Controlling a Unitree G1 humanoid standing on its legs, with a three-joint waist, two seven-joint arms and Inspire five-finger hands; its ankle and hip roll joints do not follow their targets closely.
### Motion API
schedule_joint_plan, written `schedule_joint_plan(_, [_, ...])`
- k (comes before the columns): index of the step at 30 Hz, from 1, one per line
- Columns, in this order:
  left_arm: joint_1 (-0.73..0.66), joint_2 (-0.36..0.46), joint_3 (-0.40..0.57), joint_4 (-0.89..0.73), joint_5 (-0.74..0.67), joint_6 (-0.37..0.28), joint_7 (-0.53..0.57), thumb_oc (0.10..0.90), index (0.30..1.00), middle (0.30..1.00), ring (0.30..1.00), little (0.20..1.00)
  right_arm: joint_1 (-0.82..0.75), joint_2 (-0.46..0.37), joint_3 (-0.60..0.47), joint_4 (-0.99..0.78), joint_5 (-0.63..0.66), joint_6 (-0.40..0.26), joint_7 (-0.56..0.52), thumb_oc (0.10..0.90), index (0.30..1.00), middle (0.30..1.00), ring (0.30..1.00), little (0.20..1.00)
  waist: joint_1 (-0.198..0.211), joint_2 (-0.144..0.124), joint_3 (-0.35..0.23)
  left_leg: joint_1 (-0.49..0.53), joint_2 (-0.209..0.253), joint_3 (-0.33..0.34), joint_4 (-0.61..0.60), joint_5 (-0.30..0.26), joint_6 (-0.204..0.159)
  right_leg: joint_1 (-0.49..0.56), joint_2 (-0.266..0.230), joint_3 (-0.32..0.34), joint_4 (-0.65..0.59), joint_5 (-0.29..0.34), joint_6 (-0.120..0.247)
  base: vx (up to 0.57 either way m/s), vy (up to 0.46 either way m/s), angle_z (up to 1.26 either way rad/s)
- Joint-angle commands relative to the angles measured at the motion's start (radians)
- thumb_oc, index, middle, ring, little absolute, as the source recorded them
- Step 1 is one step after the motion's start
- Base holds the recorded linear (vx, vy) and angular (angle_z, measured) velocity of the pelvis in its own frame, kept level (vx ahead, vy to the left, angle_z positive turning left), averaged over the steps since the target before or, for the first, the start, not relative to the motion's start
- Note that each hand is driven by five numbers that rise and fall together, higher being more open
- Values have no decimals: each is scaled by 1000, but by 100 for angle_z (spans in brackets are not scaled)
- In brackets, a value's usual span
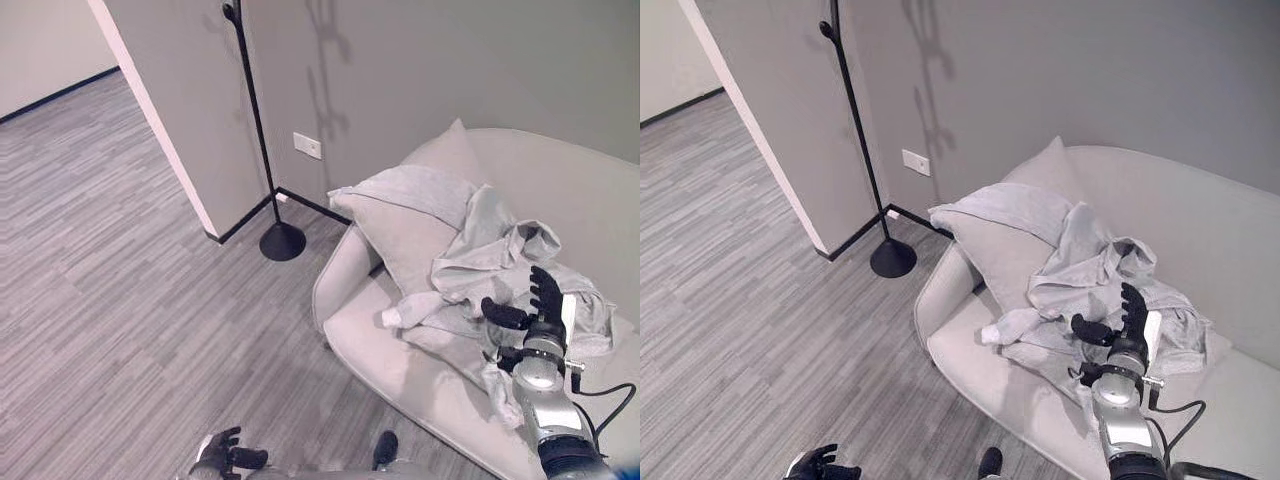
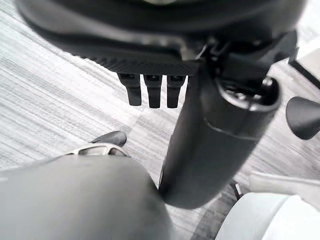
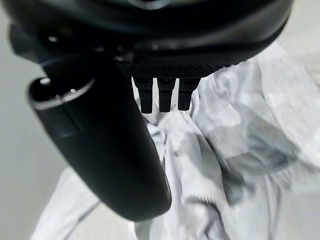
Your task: Hang the clothes on the sofa on the clothes rack.
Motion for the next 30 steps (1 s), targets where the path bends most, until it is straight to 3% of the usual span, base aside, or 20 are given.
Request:
schedule_joint_plan(1, [7, -2, -49, 69, 72, 10, -19, 800, 900, 900, 900, 900, -98, -57, -27, 55, -26, -43, -1, 800, 900, 900, 900, 900, 11, -28, -62, -44, 97, -84, -54, 105, -33, 98, -3, 53, 6, -124, 78, 51, 16, -1])
schedule_joint_plan(6, [3, 4, -126, 48, 83, 0, -33, 800, 900, 900, 900, 900, -267, -91, 42, 320, 51, -37, 8, 800, 900, 900, 900, 900, 31, -32, -63, -43, 95, -84, -57, 106, -35, 90, -10, 55, 6, -111, 82, 31, 16, -12])
schedule_joint_plan(16, [8, -2, -119, 63, 54, 4, -21, 800, 900, 900, 900, 900, -336, -144, 2, 357, 23, -30, -78, 800, 900, 900, 900, 900, 37, -26, -63, -73, 103, -111, -57, 111, -46, 67, -2, 47, 6, -114, 83, 18, -1, 6])
schedule_joint_plan(24, [6, -7, -149, 59, 60, 1, -29, 800, 900, 900, 900, 900, -390, -106, 59, 397, 155, -71, -7, 800, 900, 900, 900, 900, 41, -23, -62, -78, 107, -123, -57, 113, -54, 65, 8, 48, 6, -118, 80, 0, 0, 0])
schedule_joint_plan(29, [6, -9, -186, 41, 72, -6, -36, 800, 900, 900, 900, 900, -454, -95, 129, 512, 183, -64, 48, 800, 900, 900, 900, 900, 55, -21, -58, -86, 106, -135, -57, 113, -55, 64, 7, 36, 6, -118, 80, 3, 2, 2])
schedule_joint_plan(30, [6, -4, -196, 38, 70, -9, -39, 800, 900, 900, 900, 900, -505, -102, 150, 605, 218, -66, 70, 800, 900, 900, 900, 900, 64, -22, -55, -94, 106, -142, -57, 115, -56, 60, 6, 33, 6, -116, 81, 12, 9, 12])
